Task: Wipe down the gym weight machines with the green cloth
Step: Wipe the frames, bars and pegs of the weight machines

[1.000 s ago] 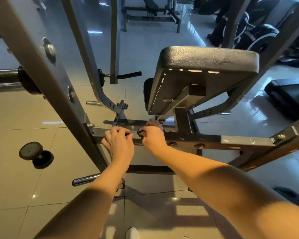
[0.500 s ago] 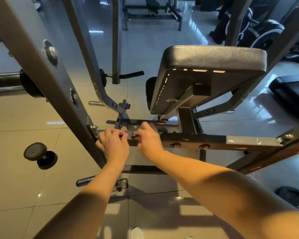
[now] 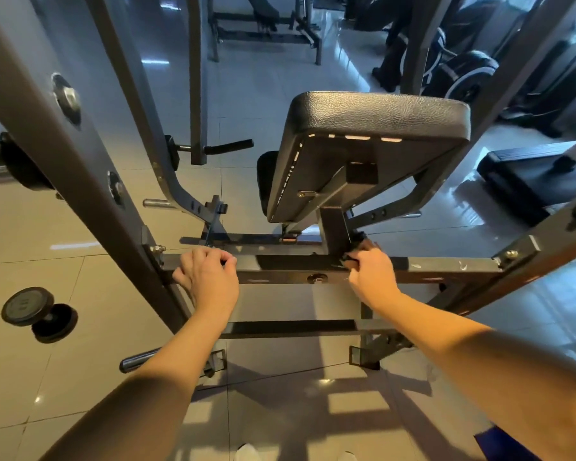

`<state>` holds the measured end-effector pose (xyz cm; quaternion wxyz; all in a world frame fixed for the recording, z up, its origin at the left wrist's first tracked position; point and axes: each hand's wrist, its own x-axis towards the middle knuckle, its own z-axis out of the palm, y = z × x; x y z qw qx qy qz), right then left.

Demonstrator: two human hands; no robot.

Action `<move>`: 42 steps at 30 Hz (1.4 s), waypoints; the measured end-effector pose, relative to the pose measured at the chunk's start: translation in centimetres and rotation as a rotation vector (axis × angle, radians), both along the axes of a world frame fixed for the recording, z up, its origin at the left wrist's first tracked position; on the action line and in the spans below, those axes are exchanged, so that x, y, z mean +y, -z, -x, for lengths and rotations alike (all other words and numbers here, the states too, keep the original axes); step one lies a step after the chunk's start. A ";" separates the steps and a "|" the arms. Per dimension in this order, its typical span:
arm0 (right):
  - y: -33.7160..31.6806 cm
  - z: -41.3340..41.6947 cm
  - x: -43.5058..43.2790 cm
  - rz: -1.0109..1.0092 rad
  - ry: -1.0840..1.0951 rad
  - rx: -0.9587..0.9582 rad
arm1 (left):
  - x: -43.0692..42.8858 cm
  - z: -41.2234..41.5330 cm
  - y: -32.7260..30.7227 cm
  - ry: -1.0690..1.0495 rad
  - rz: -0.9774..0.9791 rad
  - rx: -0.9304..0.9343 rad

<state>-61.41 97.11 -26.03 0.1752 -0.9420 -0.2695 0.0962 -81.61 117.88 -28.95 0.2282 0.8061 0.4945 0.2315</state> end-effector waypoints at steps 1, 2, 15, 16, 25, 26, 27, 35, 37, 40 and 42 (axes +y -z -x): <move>0.1 0.7 0.8 -0.022 0.045 0.003 | -0.2 -0.1 0.0 0.005 0.000 0.002; 0.1 1.7 2.0 -0.047 0.060 0.009 | -0.3 -0.2 0.0 0.006 -0.001 0.003; 0.4 -1.7 -3.1 -0.033 0.142 -0.060 | -3.8 -4.6 0.0 0.124 0.023 0.063; 0.7 -1.8 -3.1 -0.014 0.207 -0.072 | -3.9 -4.6 0.1 0.129 0.028 0.062; 0.5 4.1 4.5 -0.076 -0.131 -0.006 | -5.1 -5.9 -0.2 0.142 0.014 0.108; 0.3 2.9 3.0 -0.052 -0.123 -0.032 | -5.2 -6.0 -0.2 0.149 0.019 0.109; 0.4 1.3 1.0 -0.009 -0.090 -0.080 | -5.3 -6.1 -0.3 0.152 0.025 0.102; 0.9 -1.1 -1.8 0.161 0.222 -0.226 | -6.1 -6.6 -0.7 0.135 0.069 0.084; 1.2 1.3 1.1 0.059 0.099 -0.148 | -7.0 -7.4 -1.0 0.139 0.119 0.065; 1.1 2.0 1.4 -0.081 -0.097 -0.076 | -8.1 -8.7 -0.9 0.168 0.162 0.114; 1.4 -0.4 -1.3 -0.058 -0.105 -0.060 | -8.4 -9.2 -0.9 0.167 0.208 0.118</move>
